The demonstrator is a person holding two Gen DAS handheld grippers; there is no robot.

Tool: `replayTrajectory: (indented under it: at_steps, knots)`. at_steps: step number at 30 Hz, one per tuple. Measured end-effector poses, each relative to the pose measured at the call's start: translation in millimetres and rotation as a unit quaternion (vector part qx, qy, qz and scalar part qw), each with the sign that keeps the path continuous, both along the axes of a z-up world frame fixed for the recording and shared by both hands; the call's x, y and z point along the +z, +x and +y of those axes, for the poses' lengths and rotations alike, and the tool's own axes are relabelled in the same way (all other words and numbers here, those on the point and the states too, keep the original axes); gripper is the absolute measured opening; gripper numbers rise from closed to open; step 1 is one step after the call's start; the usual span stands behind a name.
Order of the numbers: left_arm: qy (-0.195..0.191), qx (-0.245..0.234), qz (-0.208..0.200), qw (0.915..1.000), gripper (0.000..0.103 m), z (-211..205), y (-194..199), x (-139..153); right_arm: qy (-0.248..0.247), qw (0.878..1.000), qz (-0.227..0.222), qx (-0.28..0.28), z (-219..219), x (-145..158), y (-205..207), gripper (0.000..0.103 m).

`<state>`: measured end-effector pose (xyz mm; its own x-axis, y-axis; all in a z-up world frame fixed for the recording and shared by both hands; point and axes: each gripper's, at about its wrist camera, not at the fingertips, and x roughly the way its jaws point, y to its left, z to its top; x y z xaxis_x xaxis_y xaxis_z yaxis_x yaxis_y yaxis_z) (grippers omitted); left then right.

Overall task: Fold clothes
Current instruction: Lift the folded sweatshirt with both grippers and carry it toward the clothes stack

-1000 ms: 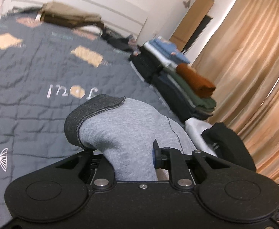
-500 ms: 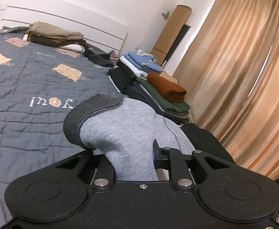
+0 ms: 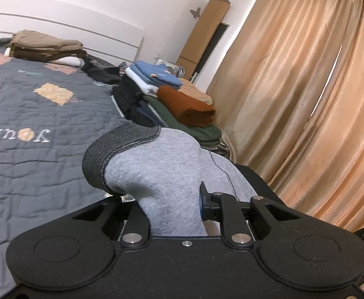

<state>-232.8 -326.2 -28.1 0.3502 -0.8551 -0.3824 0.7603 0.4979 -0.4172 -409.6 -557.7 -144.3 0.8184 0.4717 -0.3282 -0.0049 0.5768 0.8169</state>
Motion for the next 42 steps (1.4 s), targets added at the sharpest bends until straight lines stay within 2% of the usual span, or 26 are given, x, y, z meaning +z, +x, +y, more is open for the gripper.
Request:
replayTrajectory:
  at_steps: [10,31,42]
  knots:
    - [0.011,-0.010,-0.012,0.9998,0.016,-86.4,-13.6,9.8,-0.002,1.000,-0.009,-0.024,-66.3,-6.3,-9.6,0.013]
    - [0.023,0.014,-0.038,0.9989,0.016,-239.5,-64.4,30.0,-0.024,0.999,-0.033,-0.029,-196.4,1.6,-40.9,0.013]
    - [0.007,0.002,-0.027,0.9996,0.017,-319.3,-52.5,21.0,-0.067,0.996,-0.027,-0.045,-258.9,17.9,-44.7,0.013]
